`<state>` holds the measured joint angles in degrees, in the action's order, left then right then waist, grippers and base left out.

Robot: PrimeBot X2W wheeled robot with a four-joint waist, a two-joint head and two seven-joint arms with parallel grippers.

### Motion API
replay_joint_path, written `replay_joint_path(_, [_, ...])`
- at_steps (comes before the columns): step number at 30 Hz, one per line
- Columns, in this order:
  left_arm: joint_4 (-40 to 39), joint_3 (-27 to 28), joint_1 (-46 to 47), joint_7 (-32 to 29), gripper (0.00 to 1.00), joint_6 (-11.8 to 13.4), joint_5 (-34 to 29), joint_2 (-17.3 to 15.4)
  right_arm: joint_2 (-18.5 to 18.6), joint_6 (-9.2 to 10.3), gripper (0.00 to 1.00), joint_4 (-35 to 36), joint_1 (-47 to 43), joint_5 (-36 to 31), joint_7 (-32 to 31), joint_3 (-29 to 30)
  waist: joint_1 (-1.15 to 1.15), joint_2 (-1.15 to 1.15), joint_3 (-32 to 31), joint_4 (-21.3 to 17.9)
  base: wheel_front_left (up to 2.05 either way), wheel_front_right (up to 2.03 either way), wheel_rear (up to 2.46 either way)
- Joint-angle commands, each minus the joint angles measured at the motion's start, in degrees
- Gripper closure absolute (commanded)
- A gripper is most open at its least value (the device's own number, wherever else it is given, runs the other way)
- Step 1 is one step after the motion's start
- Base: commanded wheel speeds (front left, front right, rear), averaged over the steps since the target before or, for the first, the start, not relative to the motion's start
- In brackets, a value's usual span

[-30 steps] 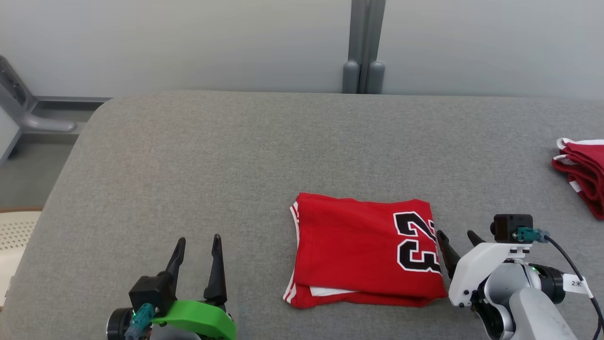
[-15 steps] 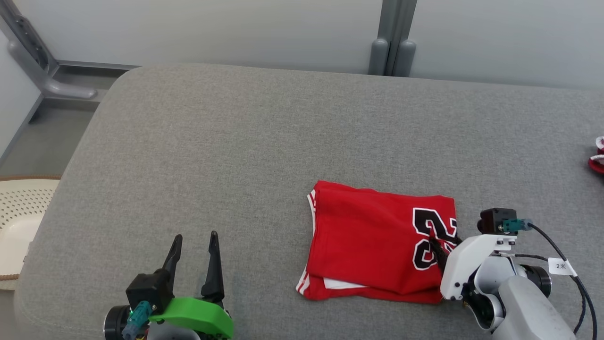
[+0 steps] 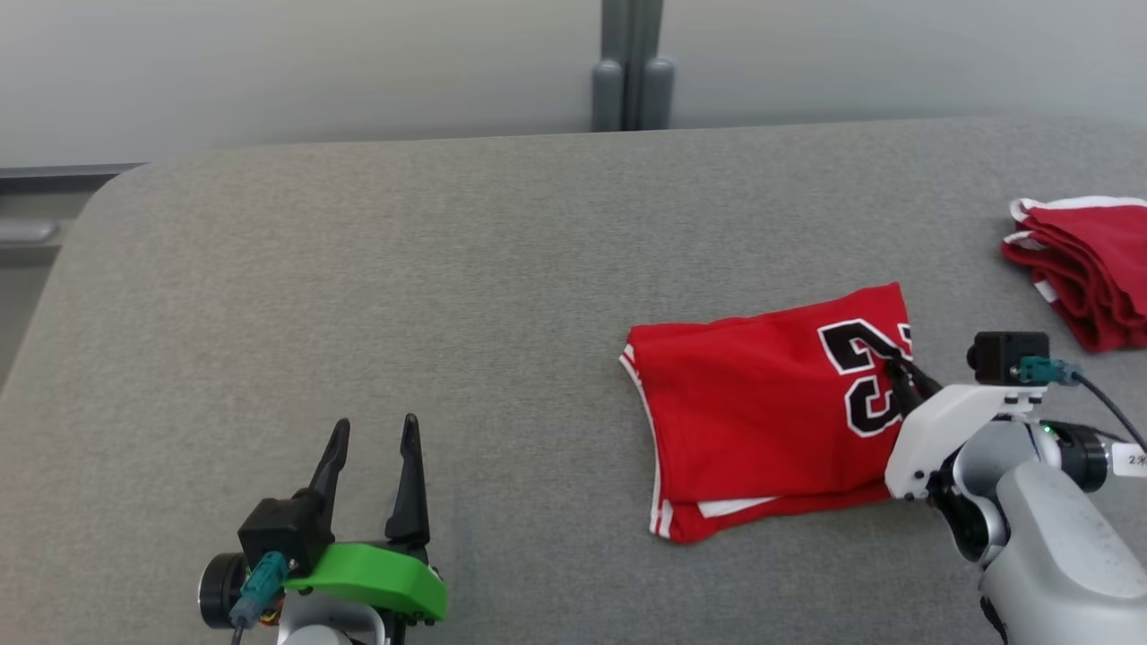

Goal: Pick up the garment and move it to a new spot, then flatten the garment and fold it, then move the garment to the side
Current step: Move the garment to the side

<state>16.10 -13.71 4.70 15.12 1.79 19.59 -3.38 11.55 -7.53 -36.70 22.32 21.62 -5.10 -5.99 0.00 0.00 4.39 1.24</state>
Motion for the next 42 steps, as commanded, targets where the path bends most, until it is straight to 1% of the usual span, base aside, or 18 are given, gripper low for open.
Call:
replay_joint_path(1, [-0.4, -0.1, 1.4, 0.0, 0.0, -0.1, -0.7, -0.1, 0.4, 0.09, 1.0, 0.6, 1.1, -0.1, 0.8, 0.5, 0.0, 0.0, 2.8, -6.9, 0.0, 0.0, 0.0])
replay_joint_path(4, [-0.6, -0.5, 2.7, 0.0, 0.0, -0.2, -1.1, -0.1, 1.3, 0.1, 1.0, 1.4, 2.2, -0.2, 1.9, 1.7, 0.0, 0.0, 4.8, -11.0, 0.0, 0.0, 0.0])
replay_joint_path(8, [-0.7, -1.3, 4.6, 0.0, 0.0, -0.6, -1.8, -0.4, 1.6, 0.09, 1.0, 1.8, 3.4, -0.4, 3.1, 2.9, 0.0, 0.0, 7.2, -15.0, 0.0, 0.0, 0.0])
replay_joint_path(11, [-0.4, -1.9, 5.8, -0.1, 0.0, -0.7, -2.2, -0.7, 1.3, 0.09, 1.0, 1.8, 4.3, -0.3, 3.9, 3.1, 0.0, 0.0, 8.3, -16.8, 0.0, 0.0, 0.0])
replay_joint_path(15, [0.0, -2.2, 6.8, -0.2, 0.0, -0.8, -2.5, -1.0, 1.2, 0.09, 1.0, 1.4, 5.2, -0.1, 4.6, 3.1, 0.0, 0.0, 9.1, -17.6, 0.0, 0.0, 0.0])
replay_joint_path(20, [0.6, -2.2, 6.9, -0.1, 0.0, -0.7, -2.2, -1.1, 1.0, 0.09, 1.0, 0.7, 6.4, -0.4, 6.0, 3.1, 0.0, 0.0, 8.8, -16.5, 0.0, 0.0, 0.0])
replay_joint_path(25, [0.7, -2.1, 6.3, -0.1, 0.0, -0.4, -1.6, -1.0, 2.8, 0.09, 1.0, 0.3, 9.0, -1.1, 6.2, 3.6, 0.0, 0.0, 7.8, -14.4, 0.0, 0.0, 0.0])
replay_joint_path(27, [0.6, -2.1, 6.1, -0.1, 0.0, -0.3, -1.4, -0.9, 4.0, 0.09, 1.0, 0.4, 10.5, -1.5, 5.6, 3.7, 0.0, 0.0, 7.4, -13.4, 0.0, 0.0, 0.0])
replay_joint_path(32, [0.3, -2.2, 6.1, 0.0, 0.0, -0.2, -1.1, -0.6, 8.6, 0.09, 1.0, -0.1, 14.6, -3.7, 4.1, 4.2, 0.0, 0.0, 7.3, -10.5, 0.0, 0.0, 0.0])
replay_joint_path(39, [-0.1, -2.3, 6.1, 0.0, 0.0, 0.0, -1.1, -0.5, 14.4, 0.09, 1.0, -1.4, 18.7, -5.3, 2.1, 4.7, 0.0, 0.0, 8.7, -6.7, 0.0, 0.0, 0.0])
replay_joint_path(42, [-0.4, -2.3, 6.3, 0.0, 0.0, -0.1, -1.3, -0.6, 17.1, 0.1, 1.0, -2.3, 20.2, -6.1, 0.9, 5.0, 0.0, 0.0, 9.4, -5.7, 0.0, 0.0, 0.0])
